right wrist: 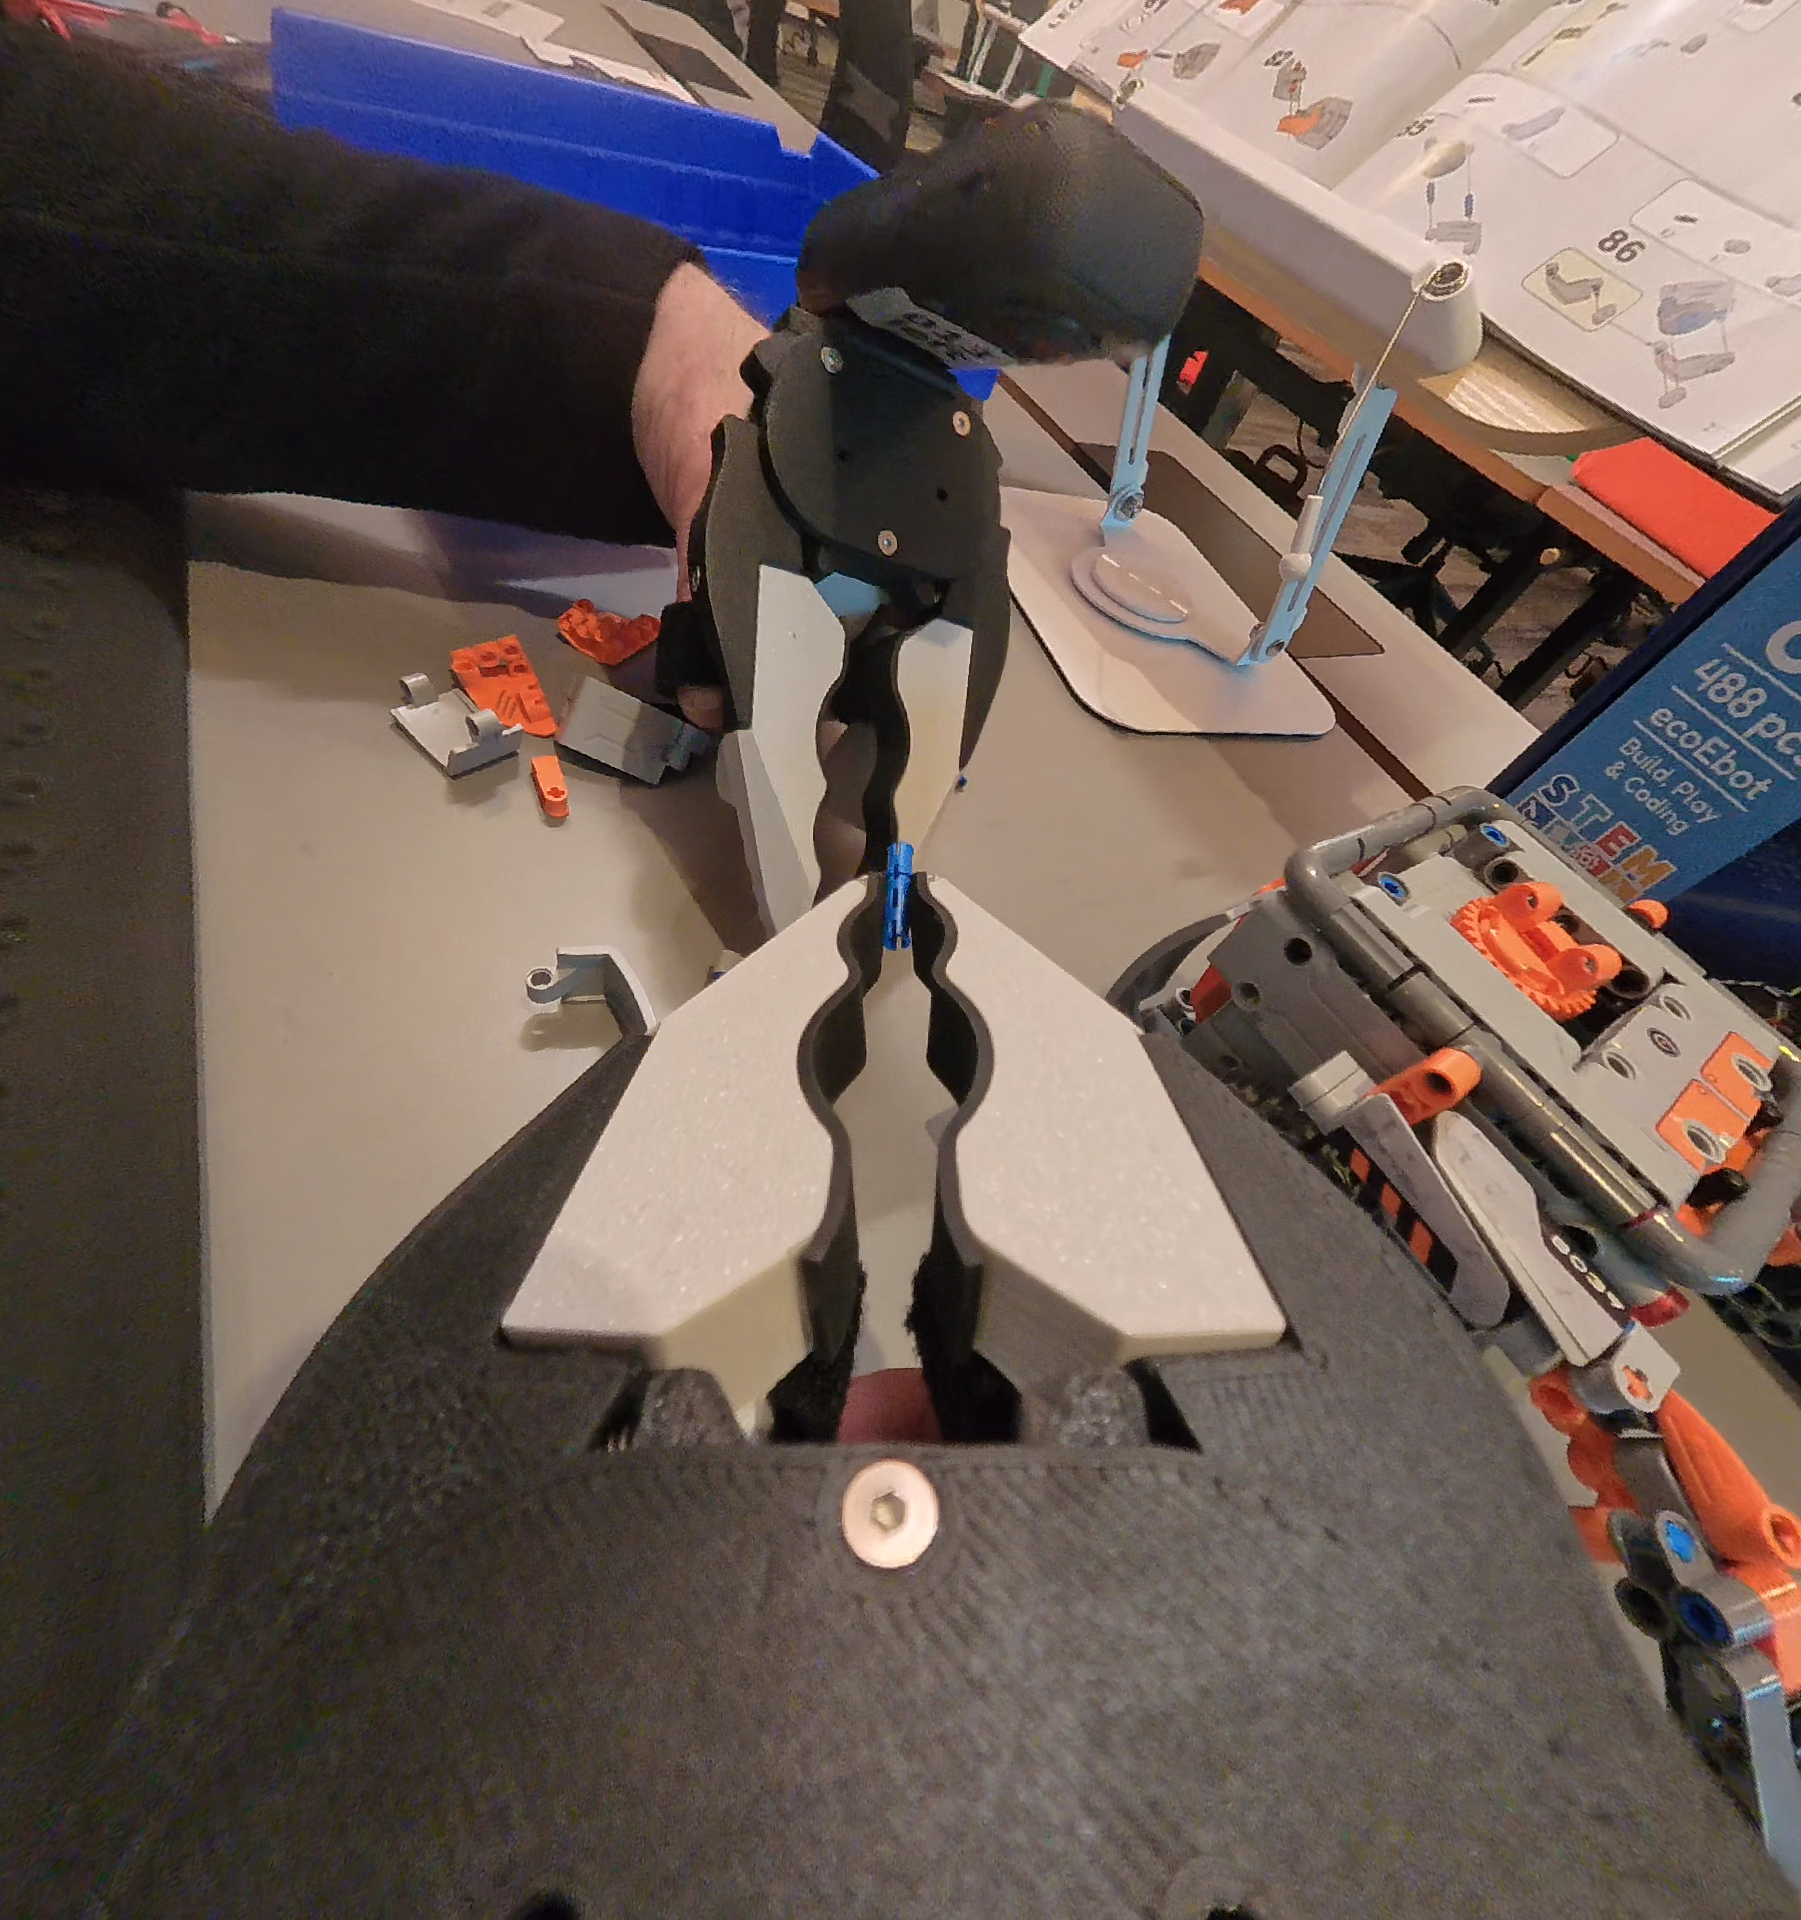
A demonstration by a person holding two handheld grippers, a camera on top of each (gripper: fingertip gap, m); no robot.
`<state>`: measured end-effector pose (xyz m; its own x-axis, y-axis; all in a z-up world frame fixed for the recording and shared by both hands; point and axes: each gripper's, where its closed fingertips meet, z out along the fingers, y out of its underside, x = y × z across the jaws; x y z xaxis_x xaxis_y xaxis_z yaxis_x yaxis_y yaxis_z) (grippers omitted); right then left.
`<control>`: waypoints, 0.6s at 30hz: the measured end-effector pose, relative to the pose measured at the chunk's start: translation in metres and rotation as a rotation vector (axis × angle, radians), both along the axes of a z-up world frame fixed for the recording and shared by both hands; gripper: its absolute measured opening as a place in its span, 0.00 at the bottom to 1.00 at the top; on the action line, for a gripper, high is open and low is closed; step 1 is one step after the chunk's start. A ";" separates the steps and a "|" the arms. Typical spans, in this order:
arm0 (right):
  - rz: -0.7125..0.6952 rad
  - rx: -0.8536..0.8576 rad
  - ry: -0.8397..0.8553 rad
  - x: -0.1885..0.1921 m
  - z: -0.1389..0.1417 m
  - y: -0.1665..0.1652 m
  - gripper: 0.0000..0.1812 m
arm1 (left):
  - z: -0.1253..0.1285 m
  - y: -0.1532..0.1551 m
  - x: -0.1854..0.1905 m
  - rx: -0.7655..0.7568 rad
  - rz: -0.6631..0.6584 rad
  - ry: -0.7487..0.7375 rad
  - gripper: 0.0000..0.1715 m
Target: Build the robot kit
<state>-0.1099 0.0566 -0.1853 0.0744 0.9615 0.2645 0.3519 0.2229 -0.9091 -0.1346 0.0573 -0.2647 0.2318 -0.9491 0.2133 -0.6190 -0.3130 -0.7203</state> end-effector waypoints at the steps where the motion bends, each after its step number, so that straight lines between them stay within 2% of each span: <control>1: 0.000 -0.002 -0.001 0.000 0.000 0.000 0.01 | 0.001 0.002 -0.001 0.018 0.017 -0.004 0.09; 8: 0.023 -0.025 -0.040 -0.001 -0.011 -0.003 0.01 | 0.004 -0.001 -0.001 0.069 0.060 -0.031 0.09; 12: 0.033 -0.032 -0.062 -0.002 -0.016 -0.004 0.01 | 0.002 -0.010 0.002 0.047 0.042 -0.032 0.09; 18: 0.048 -0.037 -0.075 -0.003 -0.019 -0.007 0.01 | 0.006 -0.004 -0.001 0.062 0.091 -0.064 0.10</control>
